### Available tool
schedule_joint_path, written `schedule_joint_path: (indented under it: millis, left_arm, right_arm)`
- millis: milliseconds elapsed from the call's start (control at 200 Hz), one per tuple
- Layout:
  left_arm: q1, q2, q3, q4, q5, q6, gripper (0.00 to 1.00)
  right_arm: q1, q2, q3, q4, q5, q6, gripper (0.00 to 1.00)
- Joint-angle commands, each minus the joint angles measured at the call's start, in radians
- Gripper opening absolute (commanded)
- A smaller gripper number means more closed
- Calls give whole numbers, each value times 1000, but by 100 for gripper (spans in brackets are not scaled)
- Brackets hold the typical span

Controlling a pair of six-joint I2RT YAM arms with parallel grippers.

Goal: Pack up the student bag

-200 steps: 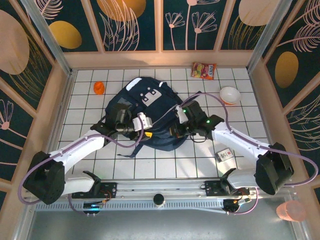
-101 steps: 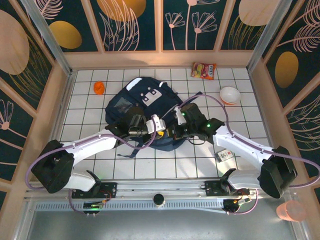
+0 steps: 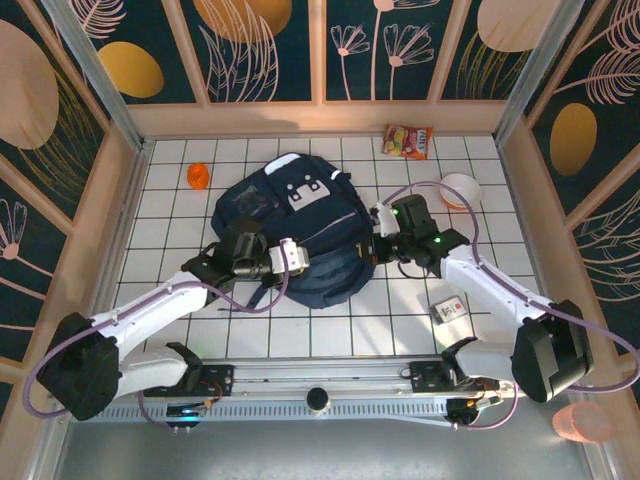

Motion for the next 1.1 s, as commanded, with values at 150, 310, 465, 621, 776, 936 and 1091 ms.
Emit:
schedule_joint_path:
  millis: [150,310,465,621,776,936,1091]
  left_arm:
    - [121,-58,-34,-132,-429,16,39]
    - [122,-82,58,-228,-195,10,66]
    - [54,-85,88,-163,-46,-71,74]
    - [-90,18,114,-131,-61,-33,75]
    - [-128,133,150,-60,-62,-74,47]
    - [-102,98,80,-57,-131,-17,8]
    - [34,-67,-10,-70,-77,-2,6]
  right_arm:
    - [247,4,-71,184,59,165,0]
    - [304,1,-86,265,81,227,0]
    - [305,4,-64,239,84,204,0]
    - [304,1,-55,229,83,197,0]
    - [303,-9,-51,222,78,190,0]
    - [252,-62,-87,193,73,167,0]
    - [91,-115,-170,187,45,125,0]
